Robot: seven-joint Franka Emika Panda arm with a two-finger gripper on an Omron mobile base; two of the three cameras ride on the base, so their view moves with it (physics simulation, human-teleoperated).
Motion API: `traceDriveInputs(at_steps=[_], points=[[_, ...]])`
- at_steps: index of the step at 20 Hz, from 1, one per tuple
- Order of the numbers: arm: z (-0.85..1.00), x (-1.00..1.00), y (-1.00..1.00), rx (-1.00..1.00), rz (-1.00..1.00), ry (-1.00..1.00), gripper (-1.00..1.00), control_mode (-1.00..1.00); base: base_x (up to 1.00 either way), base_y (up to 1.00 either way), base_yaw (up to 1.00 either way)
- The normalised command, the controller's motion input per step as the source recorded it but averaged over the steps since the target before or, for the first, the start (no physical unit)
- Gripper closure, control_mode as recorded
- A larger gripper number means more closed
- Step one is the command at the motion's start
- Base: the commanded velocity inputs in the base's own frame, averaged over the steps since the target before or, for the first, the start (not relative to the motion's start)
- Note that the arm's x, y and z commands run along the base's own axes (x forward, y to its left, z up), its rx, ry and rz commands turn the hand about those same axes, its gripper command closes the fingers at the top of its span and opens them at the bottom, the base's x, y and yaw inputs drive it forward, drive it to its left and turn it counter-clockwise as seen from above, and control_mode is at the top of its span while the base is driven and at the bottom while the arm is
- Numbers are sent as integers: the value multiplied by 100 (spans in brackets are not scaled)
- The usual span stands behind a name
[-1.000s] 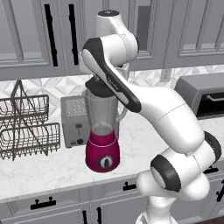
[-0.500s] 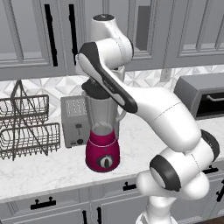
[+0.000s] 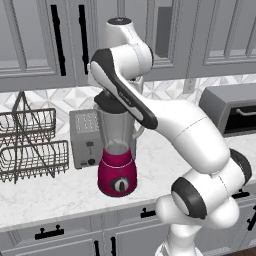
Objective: Close the lid blender by securely placing the lid on top.
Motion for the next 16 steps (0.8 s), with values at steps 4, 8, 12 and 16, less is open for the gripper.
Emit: traceDriveInputs(at_steps=[4, 8, 12, 16], points=[[-1, -4, -21, 4, 1, 2, 100, -100, 0, 0, 0], [-4, -3, -12, 1, 0, 10, 100, -100, 0, 0, 0], [-19, 0, 3, 0, 0, 16, 100, -100, 0, 0, 0], [-31, -1, 6, 0, 0, 11, 100, -100, 0, 0, 0]])
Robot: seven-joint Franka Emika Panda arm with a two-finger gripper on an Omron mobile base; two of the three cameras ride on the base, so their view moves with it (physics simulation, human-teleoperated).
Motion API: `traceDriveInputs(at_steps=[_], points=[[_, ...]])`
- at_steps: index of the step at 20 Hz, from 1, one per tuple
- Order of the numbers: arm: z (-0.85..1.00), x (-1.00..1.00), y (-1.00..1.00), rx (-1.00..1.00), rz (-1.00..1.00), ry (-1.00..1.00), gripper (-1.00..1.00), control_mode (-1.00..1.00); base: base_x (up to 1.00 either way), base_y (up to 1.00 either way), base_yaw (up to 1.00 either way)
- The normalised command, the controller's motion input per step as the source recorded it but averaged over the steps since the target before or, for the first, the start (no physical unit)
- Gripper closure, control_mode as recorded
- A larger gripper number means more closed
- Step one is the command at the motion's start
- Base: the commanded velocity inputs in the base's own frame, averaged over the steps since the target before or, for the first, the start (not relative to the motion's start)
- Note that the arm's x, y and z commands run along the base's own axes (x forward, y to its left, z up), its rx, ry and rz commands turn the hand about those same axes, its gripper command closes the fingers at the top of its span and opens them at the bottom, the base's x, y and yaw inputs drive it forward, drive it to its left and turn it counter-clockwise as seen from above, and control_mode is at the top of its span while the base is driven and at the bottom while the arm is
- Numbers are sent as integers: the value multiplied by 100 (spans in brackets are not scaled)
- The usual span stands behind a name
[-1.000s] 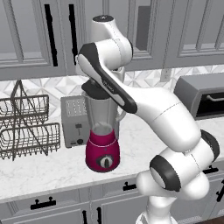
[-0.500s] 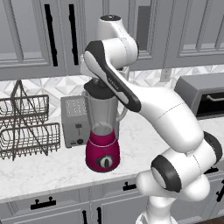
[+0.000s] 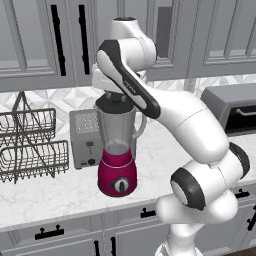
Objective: Close the lid blender by securely placing the lid on top.
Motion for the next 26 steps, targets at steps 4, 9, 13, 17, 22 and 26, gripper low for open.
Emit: traceDriveInputs(at_steps=[4, 9, 13, 17, 22, 26], points=[[-20, -25, 0, 2, 0, 3, 100, -100, 0, 0, 0], [0, -37, -1, 8, -1, 5, 100, -100, 0, 0, 0], [-3, 0, 0, 8, -10, 8, 100, -100, 0, 0, 0], [-24, 0, 0, 2, -13, 1, 100, -100, 0, 0, 0], [-36, 0, 0, 0, -10, -7, 100, -100, 0, 0, 0], [-52, 0, 0, 0, -4, -15, 100, -100, 0, 0, 0]])
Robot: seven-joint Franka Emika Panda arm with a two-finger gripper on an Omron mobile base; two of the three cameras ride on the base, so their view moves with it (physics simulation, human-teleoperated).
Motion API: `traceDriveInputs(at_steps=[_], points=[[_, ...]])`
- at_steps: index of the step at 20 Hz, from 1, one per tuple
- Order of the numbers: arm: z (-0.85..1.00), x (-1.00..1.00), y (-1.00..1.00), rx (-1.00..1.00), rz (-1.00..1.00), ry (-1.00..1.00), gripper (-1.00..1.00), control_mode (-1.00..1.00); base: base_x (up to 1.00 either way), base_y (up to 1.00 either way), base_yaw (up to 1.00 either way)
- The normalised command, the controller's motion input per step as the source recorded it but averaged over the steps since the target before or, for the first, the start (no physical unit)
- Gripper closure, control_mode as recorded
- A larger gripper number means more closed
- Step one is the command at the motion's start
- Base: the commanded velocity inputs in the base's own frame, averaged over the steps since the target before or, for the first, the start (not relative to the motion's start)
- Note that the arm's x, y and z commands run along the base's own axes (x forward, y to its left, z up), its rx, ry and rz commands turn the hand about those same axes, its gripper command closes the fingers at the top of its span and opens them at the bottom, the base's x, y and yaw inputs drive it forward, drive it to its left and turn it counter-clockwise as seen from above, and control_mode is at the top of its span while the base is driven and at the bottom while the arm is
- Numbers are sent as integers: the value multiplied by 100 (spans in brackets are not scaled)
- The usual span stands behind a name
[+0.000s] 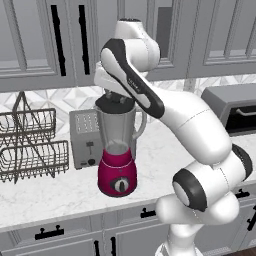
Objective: Close the lid blender by securely placing the lid on top.
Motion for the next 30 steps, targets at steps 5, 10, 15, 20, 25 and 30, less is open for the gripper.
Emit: traceDriveInputs(at_steps=[5, 10, 15, 20, 25, 30], points=[[-66, 0, 0, 0, 0, -16, 100, -100, 0, 0, 0], [-64, 3, -3, 1, -1, -5, 100, -100, 0, 0, 0], [25, 19, -1, 1, -8, 11, 100, -100, 0, 0, 0], [-28, 0, 0, 0, -3, 5, 100, -100, 0, 0, 0], [-26, -37, 0, 0, 0, -11, -100, -100, 0, 0, 0], [4, -23, -4, 0, 0, -18, -100, -100, 0, 0, 0]])
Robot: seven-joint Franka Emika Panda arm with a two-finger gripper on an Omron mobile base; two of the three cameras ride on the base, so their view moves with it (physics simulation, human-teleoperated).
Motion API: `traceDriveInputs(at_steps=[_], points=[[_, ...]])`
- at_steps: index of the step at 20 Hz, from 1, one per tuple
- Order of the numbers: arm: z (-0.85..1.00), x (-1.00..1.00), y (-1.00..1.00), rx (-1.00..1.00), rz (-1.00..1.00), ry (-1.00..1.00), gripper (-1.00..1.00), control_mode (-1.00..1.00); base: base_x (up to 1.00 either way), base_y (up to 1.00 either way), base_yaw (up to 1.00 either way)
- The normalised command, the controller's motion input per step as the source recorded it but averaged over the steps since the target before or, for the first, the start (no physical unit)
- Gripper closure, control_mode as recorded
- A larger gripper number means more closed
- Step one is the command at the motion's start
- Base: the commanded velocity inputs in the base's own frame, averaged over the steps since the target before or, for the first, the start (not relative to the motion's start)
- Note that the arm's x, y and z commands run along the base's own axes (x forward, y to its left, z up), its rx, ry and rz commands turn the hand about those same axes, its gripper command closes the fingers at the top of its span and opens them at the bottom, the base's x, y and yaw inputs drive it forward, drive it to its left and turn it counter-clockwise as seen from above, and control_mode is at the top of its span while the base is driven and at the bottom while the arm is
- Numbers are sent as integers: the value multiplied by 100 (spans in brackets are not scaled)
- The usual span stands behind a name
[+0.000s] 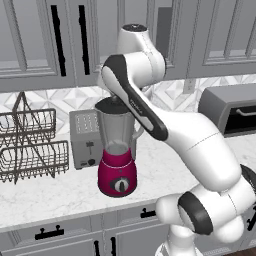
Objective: Close the lid blender by securely placing the lid on top.
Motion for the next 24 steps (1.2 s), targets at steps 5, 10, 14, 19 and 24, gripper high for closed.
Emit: traceDriveInputs(at_steps=[5, 10, 14, 19, 24], points=[[33, -17, -16, 0, 0, -15, -100, -100, 0, 0, 0], [14, -39, -54, 7, 0, -23, -100, -100, 0, 0, 0], [-6, -69, -91, 22, -1, -24, -100, -100, 0, 0, 0], [-24, -72, -100, 25, -2, -18, -100, -100, 0, 0, 0], [-29, -28, -75, 11, -4, -5, -100, -100, 0, 0, 0]])
